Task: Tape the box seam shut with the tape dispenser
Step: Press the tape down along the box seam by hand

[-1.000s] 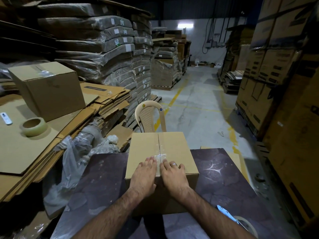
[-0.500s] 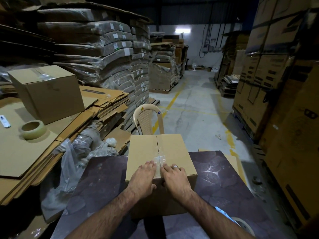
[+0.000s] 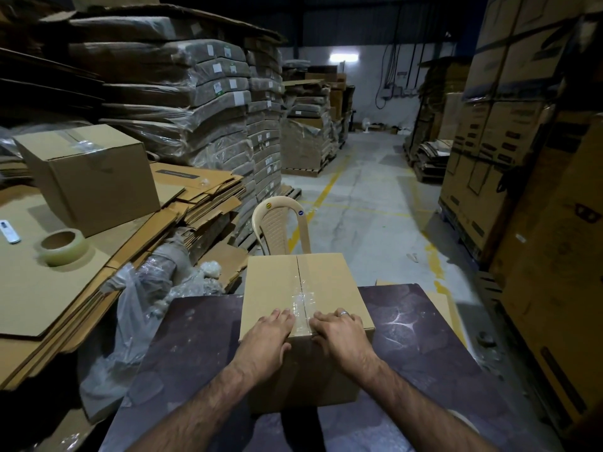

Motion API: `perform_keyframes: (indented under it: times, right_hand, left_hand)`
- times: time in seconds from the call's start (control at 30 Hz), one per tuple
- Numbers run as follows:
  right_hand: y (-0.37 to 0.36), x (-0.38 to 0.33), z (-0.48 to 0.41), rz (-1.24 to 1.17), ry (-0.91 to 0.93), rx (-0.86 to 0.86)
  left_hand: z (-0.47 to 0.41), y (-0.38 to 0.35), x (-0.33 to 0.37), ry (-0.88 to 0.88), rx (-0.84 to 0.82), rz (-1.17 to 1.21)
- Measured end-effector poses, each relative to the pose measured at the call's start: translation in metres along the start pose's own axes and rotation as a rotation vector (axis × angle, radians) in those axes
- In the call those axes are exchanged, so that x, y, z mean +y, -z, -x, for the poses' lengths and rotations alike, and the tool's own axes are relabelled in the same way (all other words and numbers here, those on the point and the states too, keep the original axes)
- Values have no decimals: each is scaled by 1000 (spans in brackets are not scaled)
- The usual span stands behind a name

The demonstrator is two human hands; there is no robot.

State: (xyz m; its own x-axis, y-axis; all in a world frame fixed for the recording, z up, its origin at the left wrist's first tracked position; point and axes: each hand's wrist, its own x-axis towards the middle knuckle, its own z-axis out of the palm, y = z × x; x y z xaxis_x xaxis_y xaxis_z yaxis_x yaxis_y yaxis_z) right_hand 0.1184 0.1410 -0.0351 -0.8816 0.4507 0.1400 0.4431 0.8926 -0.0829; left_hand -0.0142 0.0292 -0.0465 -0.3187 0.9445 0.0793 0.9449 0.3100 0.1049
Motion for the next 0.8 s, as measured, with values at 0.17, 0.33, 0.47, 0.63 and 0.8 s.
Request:
perform_keyframes:
  times: [0.17, 0.33, 0.47, 0.63, 0.8]
  right_hand:
    - [0, 1, 1, -34, 15, 22]
    - [2, 0, 5, -64, 38, 81]
    - [8, -1, 7, -67, 11, 108]
    - [9, 5, 7, -36, -30, 145]
    - [13, 14, 10, -93, -81, 215]
  left_hand:
    - [2, 4, -1, -13, 0, 61]
    - [5, 9, -2, -20, 23, 113]
    - [8, 14, -2, -15, 61, 152]
    - [9, 25, 1, 5, 69, 146]
    - [12, 27, 9, -2, 145, 170]
